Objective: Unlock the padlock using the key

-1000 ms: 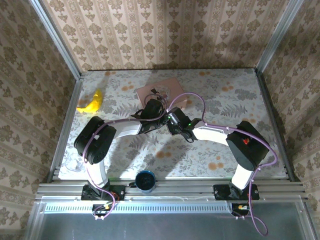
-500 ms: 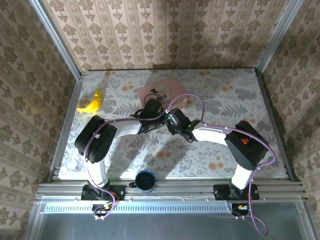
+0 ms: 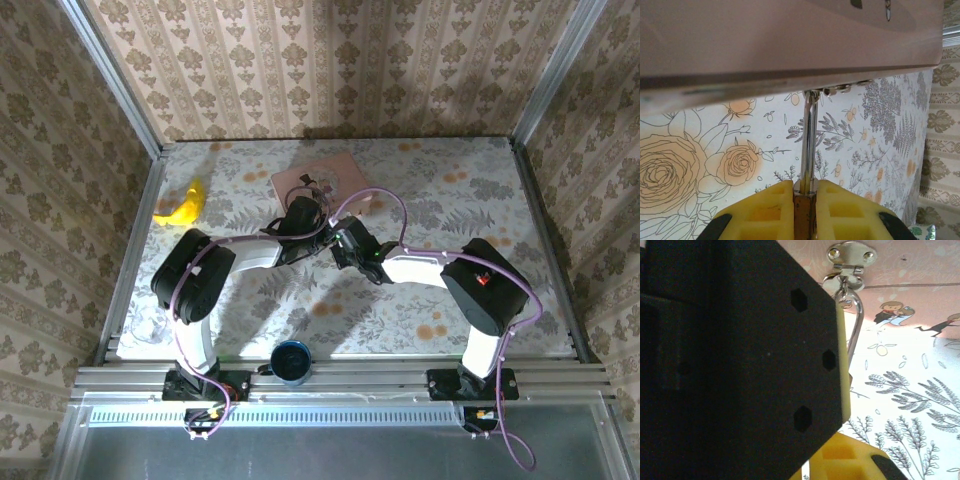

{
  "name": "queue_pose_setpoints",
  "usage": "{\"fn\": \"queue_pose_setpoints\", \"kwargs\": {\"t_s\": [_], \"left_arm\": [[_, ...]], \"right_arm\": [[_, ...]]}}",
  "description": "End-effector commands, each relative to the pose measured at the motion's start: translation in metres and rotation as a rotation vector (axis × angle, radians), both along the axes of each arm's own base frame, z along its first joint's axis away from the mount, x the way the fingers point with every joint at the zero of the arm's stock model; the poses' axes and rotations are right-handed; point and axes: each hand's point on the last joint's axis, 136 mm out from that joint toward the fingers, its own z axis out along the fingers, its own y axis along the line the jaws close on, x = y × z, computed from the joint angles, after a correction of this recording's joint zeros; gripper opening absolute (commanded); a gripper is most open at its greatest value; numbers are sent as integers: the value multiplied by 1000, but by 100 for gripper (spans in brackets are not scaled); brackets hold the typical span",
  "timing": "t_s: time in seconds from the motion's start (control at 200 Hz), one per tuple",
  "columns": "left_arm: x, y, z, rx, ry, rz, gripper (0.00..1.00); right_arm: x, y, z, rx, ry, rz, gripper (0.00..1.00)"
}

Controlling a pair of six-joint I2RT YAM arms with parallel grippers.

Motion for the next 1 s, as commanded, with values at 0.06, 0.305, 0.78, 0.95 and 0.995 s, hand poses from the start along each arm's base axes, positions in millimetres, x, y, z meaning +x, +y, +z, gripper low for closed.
{"fn": "queue_pose_setpoints", "kwargs": {"t_s": [0.06, 0.305, 0.78, 0.95, 0.995], "left_arm": [[-41, -24, -7, -39, 93, -131, 0], [-41, -23, -6, -44, 85, -132, 0], [-40, -20, -4, -48, 76, -122, 0], [-40, -18, -3, -53, 75, -118, 0], [-40, -18, -3, -53, 76, -117, 0]], "right_arm": [[23, -1, 8, 204, 60, -40, 3], [29, -13, 4, 426, 246, -66, 0], [38, -23, 0, 767, 442, -110, 0], [42, -26, 0, 887, 490, -110, 0], [43, -27, 0, 911, 493, -106, 0]]}}
